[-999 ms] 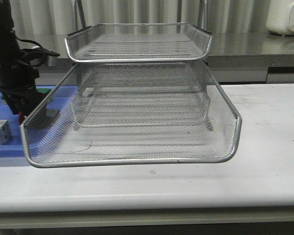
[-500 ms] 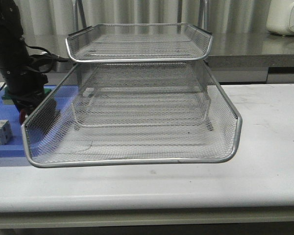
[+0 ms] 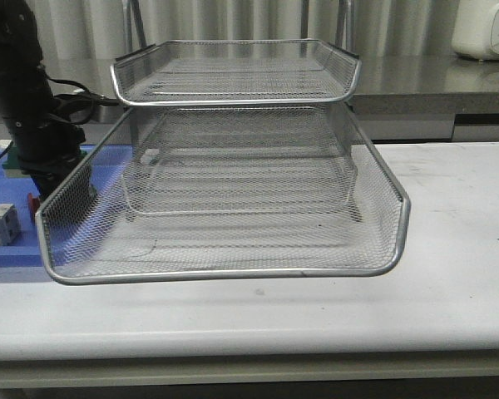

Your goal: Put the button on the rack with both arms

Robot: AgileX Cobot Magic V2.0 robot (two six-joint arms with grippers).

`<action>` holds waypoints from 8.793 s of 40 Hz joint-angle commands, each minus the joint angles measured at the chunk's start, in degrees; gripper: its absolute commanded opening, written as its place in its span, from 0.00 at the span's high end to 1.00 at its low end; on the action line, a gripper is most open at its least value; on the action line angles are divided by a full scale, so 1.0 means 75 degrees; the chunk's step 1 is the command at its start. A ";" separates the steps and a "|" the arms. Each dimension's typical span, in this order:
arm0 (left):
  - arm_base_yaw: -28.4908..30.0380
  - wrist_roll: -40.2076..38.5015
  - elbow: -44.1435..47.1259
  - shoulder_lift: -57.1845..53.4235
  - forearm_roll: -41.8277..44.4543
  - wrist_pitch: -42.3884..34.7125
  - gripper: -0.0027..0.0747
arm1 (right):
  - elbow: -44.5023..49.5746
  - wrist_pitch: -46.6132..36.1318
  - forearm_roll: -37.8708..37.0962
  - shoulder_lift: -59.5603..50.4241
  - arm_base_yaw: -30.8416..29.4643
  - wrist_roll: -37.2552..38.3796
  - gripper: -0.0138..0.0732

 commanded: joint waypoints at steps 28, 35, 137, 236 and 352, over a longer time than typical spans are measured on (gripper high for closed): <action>0.0497 -0.0228 -0.0204 -0.1241 0.0004 0.0611 0.96 | -0.0210 -0.0449 0.0088 0.0038 0.0022 0.0003 0.91; 0.0725 -0.0471 -0.0204 -0.1903 -0.0156 0.0975 0.96 | -0.0210 -0.0449 0.0088 0.0038 0.0022 0.0003 0.91; -0.3729 -0.0889 -0.0177 -0.2253 -0.0633 0.1052 0.44 | -0.0210 -0.0449 0.0088 0.0038 0.0022 0.0003 0.91; 0.0626 -0.2929 0.7821 -1.2289 -0.0620 -0.2332 0.99 | -0.0210 -0.0449 0.0088 0.0038 0.0022 0.0003 0.91; 0.0712 -0.2929 1.0638 -1.6991 -0.0682 -0.3702 0.99 | -0.2909 -0.3508 0.1116 0.9759 0.5745 -0.0372 0.91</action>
